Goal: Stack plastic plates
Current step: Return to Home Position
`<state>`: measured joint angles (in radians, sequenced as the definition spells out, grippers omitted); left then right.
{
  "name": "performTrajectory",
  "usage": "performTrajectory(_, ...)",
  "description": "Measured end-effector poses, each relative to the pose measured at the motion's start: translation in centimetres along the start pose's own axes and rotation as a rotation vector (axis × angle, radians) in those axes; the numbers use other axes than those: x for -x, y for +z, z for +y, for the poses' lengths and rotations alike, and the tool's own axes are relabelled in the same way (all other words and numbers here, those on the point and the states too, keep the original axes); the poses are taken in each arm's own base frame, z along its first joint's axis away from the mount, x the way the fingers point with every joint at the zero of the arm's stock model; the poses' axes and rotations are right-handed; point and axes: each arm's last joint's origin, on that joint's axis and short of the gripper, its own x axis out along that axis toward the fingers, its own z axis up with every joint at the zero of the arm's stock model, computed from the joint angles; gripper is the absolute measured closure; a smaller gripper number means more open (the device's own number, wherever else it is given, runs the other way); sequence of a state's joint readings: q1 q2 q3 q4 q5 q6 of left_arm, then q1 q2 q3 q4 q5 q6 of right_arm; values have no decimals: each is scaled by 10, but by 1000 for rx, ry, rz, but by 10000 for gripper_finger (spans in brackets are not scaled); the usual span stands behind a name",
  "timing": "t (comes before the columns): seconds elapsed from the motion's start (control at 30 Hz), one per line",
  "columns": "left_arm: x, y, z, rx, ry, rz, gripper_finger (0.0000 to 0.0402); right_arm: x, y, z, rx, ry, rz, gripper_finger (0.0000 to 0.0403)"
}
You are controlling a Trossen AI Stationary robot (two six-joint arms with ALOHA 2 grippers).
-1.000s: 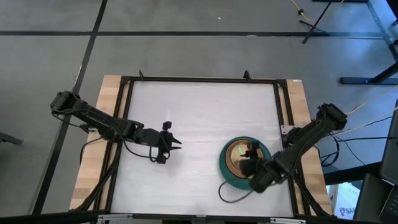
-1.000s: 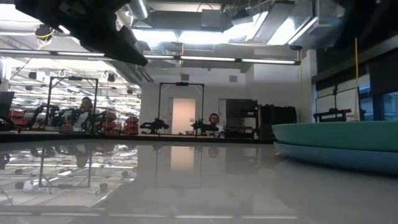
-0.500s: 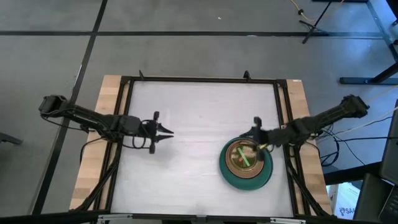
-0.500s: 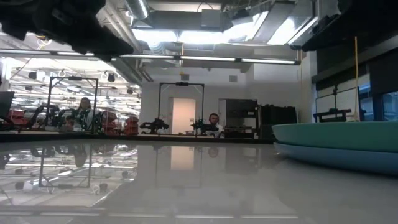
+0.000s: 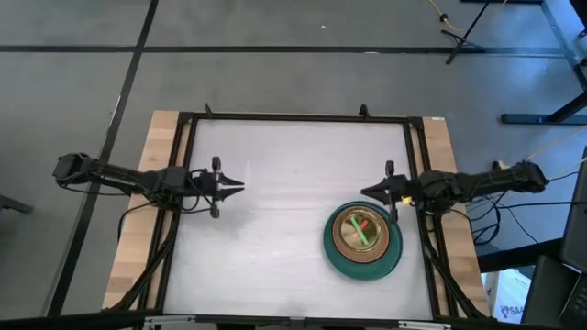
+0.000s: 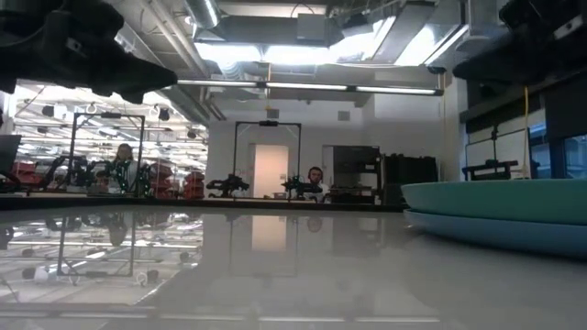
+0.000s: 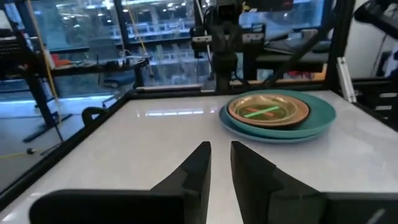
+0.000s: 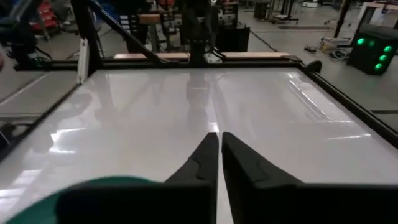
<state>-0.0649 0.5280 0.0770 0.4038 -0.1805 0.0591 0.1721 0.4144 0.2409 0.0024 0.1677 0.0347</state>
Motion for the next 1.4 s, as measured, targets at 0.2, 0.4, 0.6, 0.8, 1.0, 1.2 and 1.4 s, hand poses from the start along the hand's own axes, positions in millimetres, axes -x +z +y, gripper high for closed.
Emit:
performTrajectory(0.2, 9, -13, 3, 63, -10, -30, 347, 8, -12, -8, -7, -46, -50, 380)
performTrajectory(0.4, 14, -15, 4, 110, -18, -10, 347, 13, -31, -10, -55, -78, -83, 380)
performTrajectory(0.6, 18, -16, 3, 74, -66, -5, 378, 13, -50, -9, -85, -17, -89, 379)
performTrajectory(0.8, 27, -11, 5, 62, -58, -73, 396, 16, -47, -10, -105, -58, -147, 379)
performTrajectory(1.0, 38, -4, 7, 128, -60, -169, 392, 18, -45, -12, -132, -91, -173, 379)
performTrajectory(1.2, 36, -12, 9, 126, 41, -87, 392, 18, -45, -12, -154, -107, -170, 379)
performTrajectory(1.4, 35, -13, 9, 124, 43, -74, 392, 17, -45, -13, -155, -141, -195, 379)
